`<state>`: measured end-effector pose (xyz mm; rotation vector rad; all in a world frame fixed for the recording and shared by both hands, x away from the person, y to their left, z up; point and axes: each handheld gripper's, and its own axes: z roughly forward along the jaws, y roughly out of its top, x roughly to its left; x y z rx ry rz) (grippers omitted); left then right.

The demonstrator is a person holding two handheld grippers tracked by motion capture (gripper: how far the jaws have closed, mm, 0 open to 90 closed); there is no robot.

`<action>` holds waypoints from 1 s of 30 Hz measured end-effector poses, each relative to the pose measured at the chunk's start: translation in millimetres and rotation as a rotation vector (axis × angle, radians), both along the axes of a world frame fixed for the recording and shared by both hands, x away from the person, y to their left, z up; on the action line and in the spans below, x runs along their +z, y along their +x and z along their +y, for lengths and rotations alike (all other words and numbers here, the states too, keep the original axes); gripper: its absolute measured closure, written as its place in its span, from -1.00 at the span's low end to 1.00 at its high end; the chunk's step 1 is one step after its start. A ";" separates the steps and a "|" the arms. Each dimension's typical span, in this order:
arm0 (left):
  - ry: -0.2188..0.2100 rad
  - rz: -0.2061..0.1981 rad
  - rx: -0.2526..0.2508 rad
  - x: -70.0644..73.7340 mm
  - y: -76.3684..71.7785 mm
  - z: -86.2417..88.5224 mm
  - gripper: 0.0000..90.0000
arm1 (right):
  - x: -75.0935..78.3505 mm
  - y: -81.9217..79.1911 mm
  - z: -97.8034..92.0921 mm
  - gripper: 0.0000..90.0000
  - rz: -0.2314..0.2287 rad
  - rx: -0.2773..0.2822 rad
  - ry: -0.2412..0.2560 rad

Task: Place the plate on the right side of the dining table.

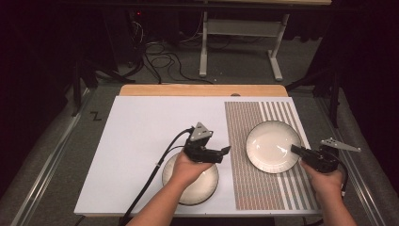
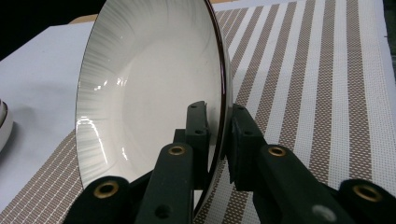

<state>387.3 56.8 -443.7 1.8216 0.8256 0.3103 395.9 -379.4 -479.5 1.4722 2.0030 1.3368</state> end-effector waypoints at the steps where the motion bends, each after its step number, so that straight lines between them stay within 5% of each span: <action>1: 0.003 0.000 0.010 -0.8 -2.2 7.2 -0.73 | 0.0 0.2 0.3 0.81 0.001 -0.002 -0.003; 6: 0.000 -0.020 0.052 -3.5 -14.8 42.7 -0.95 | -0.5 0.7 0.7 0.80 0.006 -0.011 -0.008; 20: -0.003 -0.060 0.138 -1.6 -63.1 141.3 -0.99 | -3.3 2.8 1.4 0.75 0.034 -0.039 -0.033; 25: -0.015 -0.087 0.167 -2.8 -73.9 161.0 -0.99 | -7.5 7.8 0.3 0.71 0.059 -0.053 -0.030; 30: -0.032 -0.067 0.178 -13.6 -73.7 168.5 -0.99 | -8.7 11.7 1.4 0.69 0.064 -0.065 -0.036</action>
